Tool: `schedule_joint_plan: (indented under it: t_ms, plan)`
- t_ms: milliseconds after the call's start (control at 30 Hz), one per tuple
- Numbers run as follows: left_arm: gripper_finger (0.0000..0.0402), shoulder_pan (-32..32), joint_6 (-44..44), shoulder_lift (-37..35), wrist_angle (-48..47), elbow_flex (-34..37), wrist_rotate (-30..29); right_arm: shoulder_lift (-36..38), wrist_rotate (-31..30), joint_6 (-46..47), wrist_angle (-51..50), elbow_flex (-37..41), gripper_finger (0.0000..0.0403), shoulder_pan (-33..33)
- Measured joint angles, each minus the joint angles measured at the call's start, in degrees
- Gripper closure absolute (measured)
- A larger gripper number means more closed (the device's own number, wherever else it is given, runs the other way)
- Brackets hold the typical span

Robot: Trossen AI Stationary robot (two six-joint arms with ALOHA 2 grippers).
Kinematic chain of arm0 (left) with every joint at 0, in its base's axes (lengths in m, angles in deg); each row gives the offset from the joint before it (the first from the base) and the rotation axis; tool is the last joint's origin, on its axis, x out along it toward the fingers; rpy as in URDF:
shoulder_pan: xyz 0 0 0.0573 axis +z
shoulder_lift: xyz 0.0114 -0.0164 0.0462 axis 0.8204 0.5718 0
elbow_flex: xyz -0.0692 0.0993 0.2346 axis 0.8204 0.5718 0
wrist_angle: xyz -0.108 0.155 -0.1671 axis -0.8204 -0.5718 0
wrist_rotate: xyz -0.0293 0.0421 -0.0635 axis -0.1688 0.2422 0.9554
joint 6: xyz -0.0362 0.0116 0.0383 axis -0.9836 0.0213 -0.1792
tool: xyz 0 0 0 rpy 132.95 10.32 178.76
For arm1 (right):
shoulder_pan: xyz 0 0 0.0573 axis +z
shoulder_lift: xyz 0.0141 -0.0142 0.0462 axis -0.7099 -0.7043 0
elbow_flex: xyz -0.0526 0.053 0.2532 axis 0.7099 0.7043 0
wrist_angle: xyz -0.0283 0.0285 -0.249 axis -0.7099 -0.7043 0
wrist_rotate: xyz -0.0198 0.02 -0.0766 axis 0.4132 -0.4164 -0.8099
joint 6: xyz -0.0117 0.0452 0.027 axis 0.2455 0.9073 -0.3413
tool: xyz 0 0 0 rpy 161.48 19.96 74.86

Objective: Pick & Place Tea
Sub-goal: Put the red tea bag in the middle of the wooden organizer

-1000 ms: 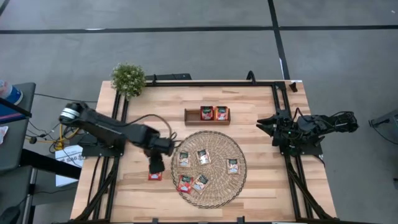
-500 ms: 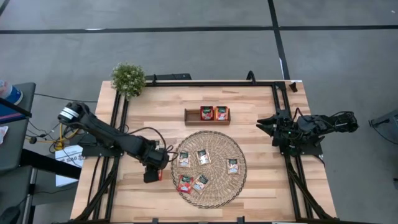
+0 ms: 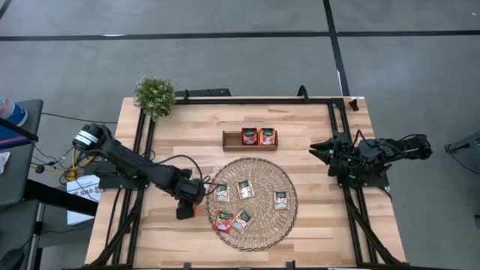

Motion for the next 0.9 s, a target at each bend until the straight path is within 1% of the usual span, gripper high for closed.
schedule_joint_plan:
  t_ms: [233, 600, 733, 900]
  plan:
    - [0.0227, 0.0, 0.06, 7.24, -0.33, -0.07, 0.44, 0.01, 0.0, 0.0, 0.02, 0.01, 0.029, 0.0]
    - [0.023, 0.02, -1.43, 7.68, 0.61, -0.13, 1.55, 0.0, 0.0, 0.0, 0.02, 0.01, 0.029, 0.0]
    - [0.0257, 0.06, -0.69, 7.72, 0.59, -0.11, 1.56, 0.01, 0.0, 0.0, 0.02, 0.02, 0.029, 0.0]
    - [0.0323, 0.09, -0.62, 7.74, 0.62, -0.07, 1.63, -0.01, 0.0, 0.0, 0.02, 0.0, 0.029, 0.0]
